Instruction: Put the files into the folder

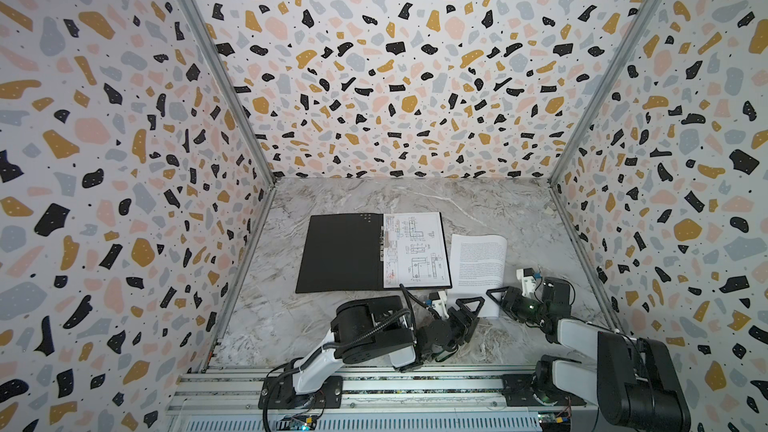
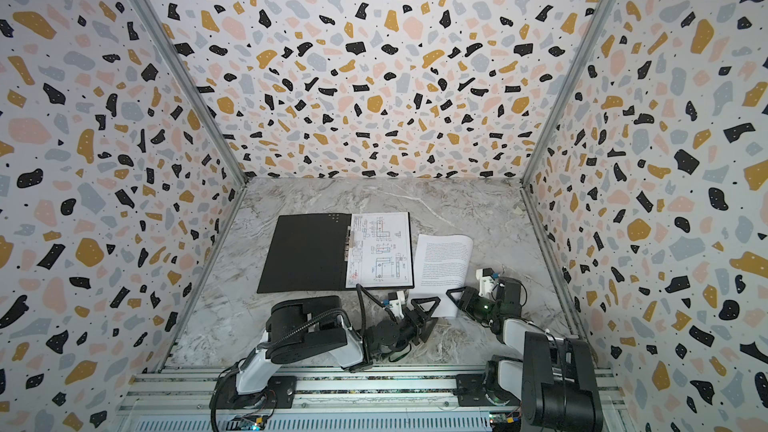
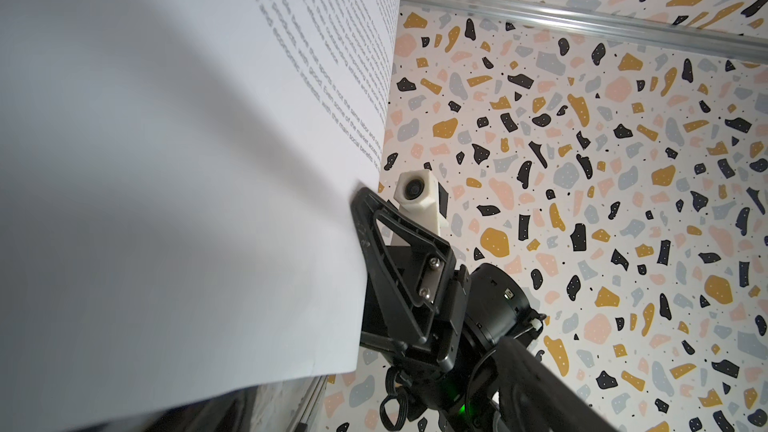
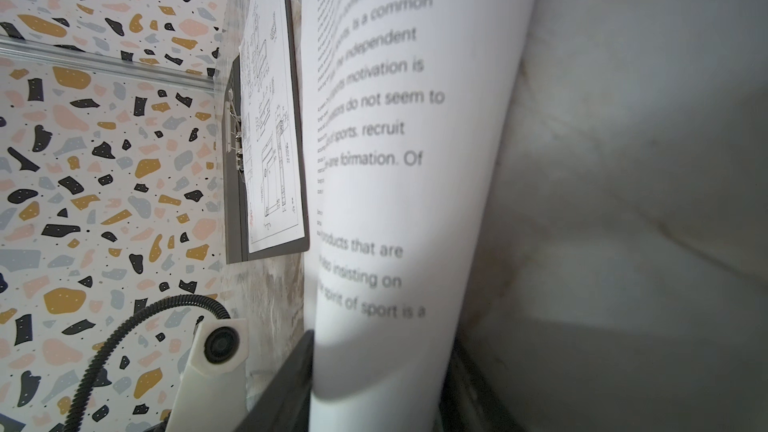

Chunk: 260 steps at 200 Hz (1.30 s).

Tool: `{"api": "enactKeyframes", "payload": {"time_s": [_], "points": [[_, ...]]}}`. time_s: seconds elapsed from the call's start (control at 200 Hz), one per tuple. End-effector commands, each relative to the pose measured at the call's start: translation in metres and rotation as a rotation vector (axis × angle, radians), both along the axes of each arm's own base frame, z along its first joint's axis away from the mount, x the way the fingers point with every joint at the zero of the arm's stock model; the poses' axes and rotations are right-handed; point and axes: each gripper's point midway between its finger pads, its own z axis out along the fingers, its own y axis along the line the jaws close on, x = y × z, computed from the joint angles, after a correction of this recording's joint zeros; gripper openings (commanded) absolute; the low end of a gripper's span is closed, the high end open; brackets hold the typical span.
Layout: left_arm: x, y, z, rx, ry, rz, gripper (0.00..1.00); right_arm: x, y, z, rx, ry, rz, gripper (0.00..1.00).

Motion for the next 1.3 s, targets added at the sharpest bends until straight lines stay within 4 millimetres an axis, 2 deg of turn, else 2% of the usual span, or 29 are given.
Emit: {"api": "enactKeyframes", "payload": {"time_s": [0.0, 0.215, 0.731, 1.296], "points": [[0.002, 0.012, -0.044, 0.125, 0.044, 0.043, 0.88, -0.017, -0.004, -0.02, -0.024, 0.102, -0.034, 0.47], [0.004, 0.022, -0.044, 0.115, 0.045, 0.079, 0.83, -0.019, -0.005, -0.02, -0.036, 0.1, -0.04, 0.47], [0.01, 0.021, -0.041, 0.097, 0.04, 0.118, 0.73, -0.025, -0.008, -0.022, -0.057, 0.1, -0.056, 0.46], [0.012, 0.014, -0.032, 0.052, 0.028, 0.132, 0.51, -0.028, -0.007, -0.022, -0.058, 0.1, -0.053, 0.46]]}}
